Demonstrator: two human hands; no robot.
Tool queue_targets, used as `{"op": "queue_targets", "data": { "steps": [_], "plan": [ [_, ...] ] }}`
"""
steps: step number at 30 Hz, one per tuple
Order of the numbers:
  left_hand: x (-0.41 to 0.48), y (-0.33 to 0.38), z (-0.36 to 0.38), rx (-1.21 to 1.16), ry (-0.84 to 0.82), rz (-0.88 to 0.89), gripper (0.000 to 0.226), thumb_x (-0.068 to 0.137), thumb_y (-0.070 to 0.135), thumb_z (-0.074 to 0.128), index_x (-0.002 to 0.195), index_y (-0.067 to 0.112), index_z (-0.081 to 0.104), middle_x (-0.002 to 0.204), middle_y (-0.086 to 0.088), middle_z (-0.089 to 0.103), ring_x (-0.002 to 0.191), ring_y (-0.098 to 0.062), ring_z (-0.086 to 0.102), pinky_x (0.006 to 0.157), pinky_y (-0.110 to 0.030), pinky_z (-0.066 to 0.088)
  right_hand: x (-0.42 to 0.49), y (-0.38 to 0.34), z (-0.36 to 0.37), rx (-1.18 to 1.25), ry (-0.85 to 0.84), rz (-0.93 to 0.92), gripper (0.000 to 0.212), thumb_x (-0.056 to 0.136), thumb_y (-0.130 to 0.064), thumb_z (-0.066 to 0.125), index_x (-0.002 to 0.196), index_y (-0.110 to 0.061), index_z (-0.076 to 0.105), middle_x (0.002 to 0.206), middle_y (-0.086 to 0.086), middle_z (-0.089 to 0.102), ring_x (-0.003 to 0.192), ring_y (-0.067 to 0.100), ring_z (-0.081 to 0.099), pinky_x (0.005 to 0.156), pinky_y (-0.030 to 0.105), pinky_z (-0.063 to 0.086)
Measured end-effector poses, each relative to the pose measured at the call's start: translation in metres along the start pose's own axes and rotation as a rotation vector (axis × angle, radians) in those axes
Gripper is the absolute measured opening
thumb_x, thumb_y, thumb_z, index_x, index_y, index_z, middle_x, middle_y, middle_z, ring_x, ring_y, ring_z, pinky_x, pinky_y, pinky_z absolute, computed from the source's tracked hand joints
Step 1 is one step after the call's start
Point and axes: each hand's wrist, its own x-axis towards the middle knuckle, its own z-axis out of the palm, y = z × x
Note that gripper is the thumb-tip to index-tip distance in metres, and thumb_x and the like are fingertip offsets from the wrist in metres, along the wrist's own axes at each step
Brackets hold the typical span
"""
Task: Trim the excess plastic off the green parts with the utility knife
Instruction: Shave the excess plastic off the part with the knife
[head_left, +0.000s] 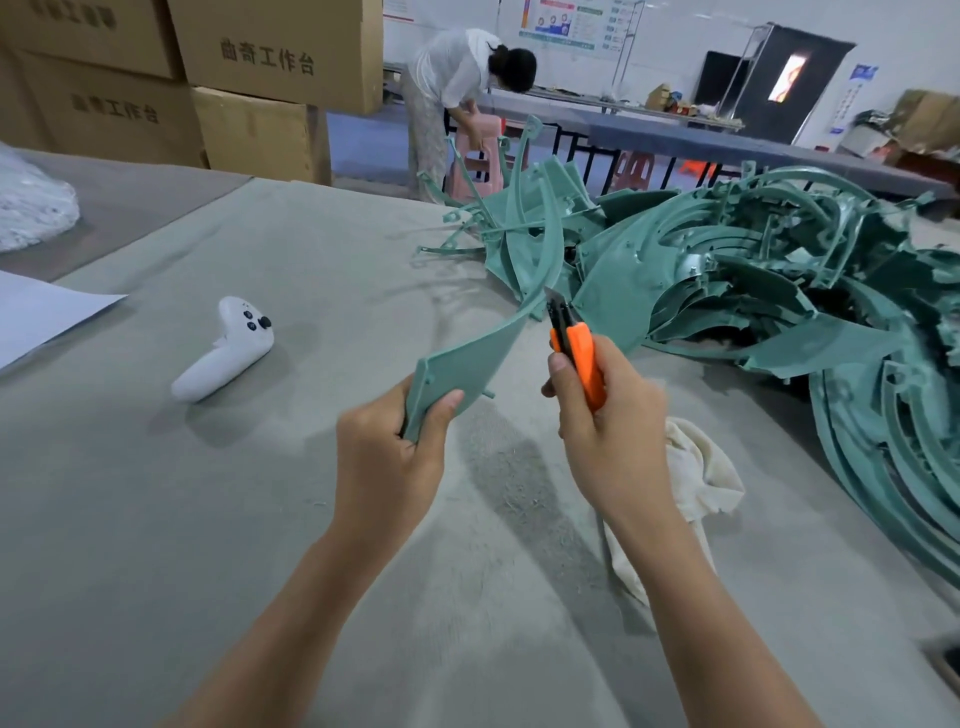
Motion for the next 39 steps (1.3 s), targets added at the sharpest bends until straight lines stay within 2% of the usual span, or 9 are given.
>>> {"op": "queue_targets", "data": {
  "steps": [7, 13, 16, 20, 25, 29, 33, 37, 39],
  "plan": [
    [-0.003, 0.004, 0.002, 0.019, -0.029, -0.016, 0.033, 0.085, 0.014, 0.063, 0.061, 0.019, 0.042, 0.044, -0.01, 0.039, 0.054, -0.029, 0.038, 0.044, -0.023, 0.024, -0.013, -0.01, 0.009, -0.032, -0.01, -0.069, 0.012, 0.101, -0.021, 0.054, 0.105, -0.011, 0.06, 0.069, -0.004, 0.057, 0.061, 0.013, 0.051, 0.056, 0.023, 0.037],
    [-0.003, 0.0, 0.001, 0.061, -0.013, -0.028, 0.033, 0.087, 0.016, 0.062, 0.06, 0.004, 0.048, 0.045, -0.01, 0.042, 0.055, -0.028, 0.041, 0.044, -0.021, 0.027, -0.022, -0.016, 0.01, -0.068, -0.076, -0.126, 0.019, 0.101, -0.021, 0.054, 0.116, -0.011, 0.06, 0.068, -0.021, 0.038, 0.055, 0.003, 0.036, 0.054, 0.018, 0.027],
    [-0.001, 0.001, 0.0, 0.072, -0.001, -0.016, 0.033, 0.086, 0.012, 0.062, 0.06, 0.014, 0.042, 0.044, -0.008, 0.039, 0.057, -0.028, 0.04, 0.044, -0.016, 0.025, -0.028, -0.021, 0.012, -0.1, -0.082, -0.177, 0.024, 0.099, -0.021, 0.057, 0.12, -0.011, 0.06, 0.076, -0.012, 0.05, 0.059, 0.006, 0.041, 0.054, 0.025, 0.037],
    [-0.003, 0.004, 0.001, 0.041, -0.035, 0.009, 0.035, 0.086, 0.013, 0.063, 0.061, 0.019, 0.04, 0.044, -0.007, 0.038, 0.055, -0.027, 0.04, 0.044, -0.017, 0.025, -0.022, -0.017, 0.007, -0.018, -0.012, -0.141, 0.018, 0.099, -0.021, 0.056, 0.113, -0.012, 0.062, 0.071, -0.014, 0.053, 0.055, 0.001, 0.046, 0.053, 0.013, 0.034],
    [-0.003, 0.007, 0.002, 0.037, -0.055, 0.036, 0.049, 0.087, 0.015, 0.063, 0.063, 0.037, 0.026, 0.047, 0.009, 0.024, 0.051, -0.017, 0.03, 0.044, -0.014, 0.021, -0.006, 0.002, -0.005, -0.059, 0.056, -0.031, 0.013, 0.101, -0.021, 0.053, 0.106, -0.012, 0.061, 0.071, 0.003, 0.064, 0.06, 0.015, 0.056, 0.056, 0.027, 0.041],
    [-0.003, 0.006, 0.002, 0.053, -0.062, 0.061, 0.049, 0.087, 0.015, 0.063, 0.063, 0.036, 0.025, 0.048, 0.012, 0.018, 0.051, -0.011, 0.026, 0.044, -0.014, 0.02, -0.008, -0.002, -0.003, -0.085, 0.015, -0.067, 0.012, 0.101, -0.019, 0.055, 0.107, -0.011, 0.061, 0.067, -0.004, 0.058, 0.058, 0.011, 0.05, 0.054, 0.022, 0.038],
    [-0.002, 0.004, 0.0, 0.061, -0.051, 0.055, 0.049, 0.087, 0.015, 0.063, 0.064, 0.035, 0.026, 0.048, 0.011, 0.02, 0.051, -0.015, 0.029, 0.045, -0.015, 0.021, -0.016, -0.01, 0.001, -0.103, -0.026, -0.114, 0.017, 0.1, -0.021, 0.055, 0.112, -0.011, 0.062, 0.066, -0.015, 0.042, 0.054, 0.006, 0.039, 0.052, 0.015, 0.03],
    [0.0, 0.003, -0.001, 0.087, -0.05, 0.085, 0.054, 0.086, 0.01, 0.062, 0.065, 0.038, 0.021, 0.047, 0.013, 0.018, 0.048, -0.007, 0.031, 0.045, -0.011, 0.023, -0.026, -0.021, 0.004, -0.112, -0.085, -0.203, 0.024, 0.098, -0.022, 0.056, 0.119, -0.011, 0.063, 0.075, -0.01, 0.05, 0.058, 0.009, 0.042, 0.051, 0.031, 0.039],
    [0.0, 0.002, 0.0, 0.091, -0.046, 0.095, 0.056, 0.086, 0.009, 0.062, 0.066, 0.04, 0.02, 0.047, 0.014, 0.017, 0.046, -0.002, 0.032, 0.045, -0.009, 0.023, -0.027, -0.022, 0.003, -0.102, -0.093, -0.216, 0.024, 0.098, -0.024, 0.056, 0.118, -0.012, 0.063, 0.076, -0.01, 0.053, 0.059, 0.011, 0.046, 0.051, 0.032, 0.042]
  ]
}}
